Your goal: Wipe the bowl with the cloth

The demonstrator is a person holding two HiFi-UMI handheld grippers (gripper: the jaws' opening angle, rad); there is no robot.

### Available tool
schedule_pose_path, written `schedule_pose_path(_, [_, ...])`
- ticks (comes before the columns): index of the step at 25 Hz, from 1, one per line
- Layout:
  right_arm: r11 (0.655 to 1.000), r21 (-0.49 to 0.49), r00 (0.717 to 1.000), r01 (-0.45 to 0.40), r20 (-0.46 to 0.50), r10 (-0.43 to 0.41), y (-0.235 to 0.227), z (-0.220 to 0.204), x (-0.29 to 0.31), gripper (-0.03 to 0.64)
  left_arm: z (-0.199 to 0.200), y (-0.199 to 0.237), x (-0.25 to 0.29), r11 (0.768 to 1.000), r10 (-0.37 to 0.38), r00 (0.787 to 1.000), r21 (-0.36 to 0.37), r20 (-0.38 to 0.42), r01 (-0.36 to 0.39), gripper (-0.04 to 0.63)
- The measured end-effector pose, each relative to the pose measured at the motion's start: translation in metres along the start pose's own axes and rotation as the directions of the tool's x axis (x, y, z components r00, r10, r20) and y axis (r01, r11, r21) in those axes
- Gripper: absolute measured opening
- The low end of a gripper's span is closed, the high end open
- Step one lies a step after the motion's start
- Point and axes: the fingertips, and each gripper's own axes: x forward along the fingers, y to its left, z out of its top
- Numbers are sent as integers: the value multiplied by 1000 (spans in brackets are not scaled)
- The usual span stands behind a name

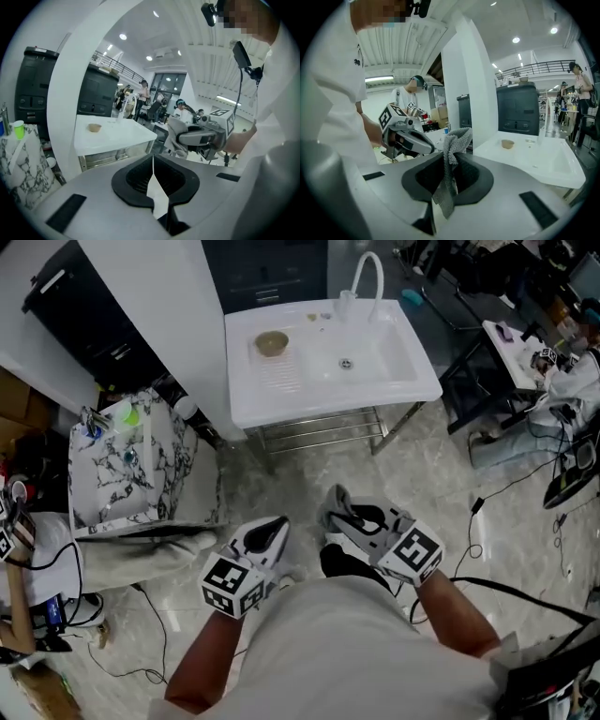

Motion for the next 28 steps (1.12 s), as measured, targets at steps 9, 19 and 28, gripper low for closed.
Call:
schedule_pose_path(9, [997, -27, 997, -72, 14, 72, -119, 5, -14, 46, 72, 48, 102, 995, 100, 995, 28, 15, -100, 17])
schedule_pose_path(19, [997, 46, 998, -59, 31, 58, -198, 1, -10, 46, 109, 114, 165, 983, 180, 982, 58, -53, -176, 81])
schedule_pose_path(28, [999, 44, 1000, -15, -3, 15, -248, 11, 33, 46, 136, 209, 216, 977, 179, 978, 139, -104, -163, 95])
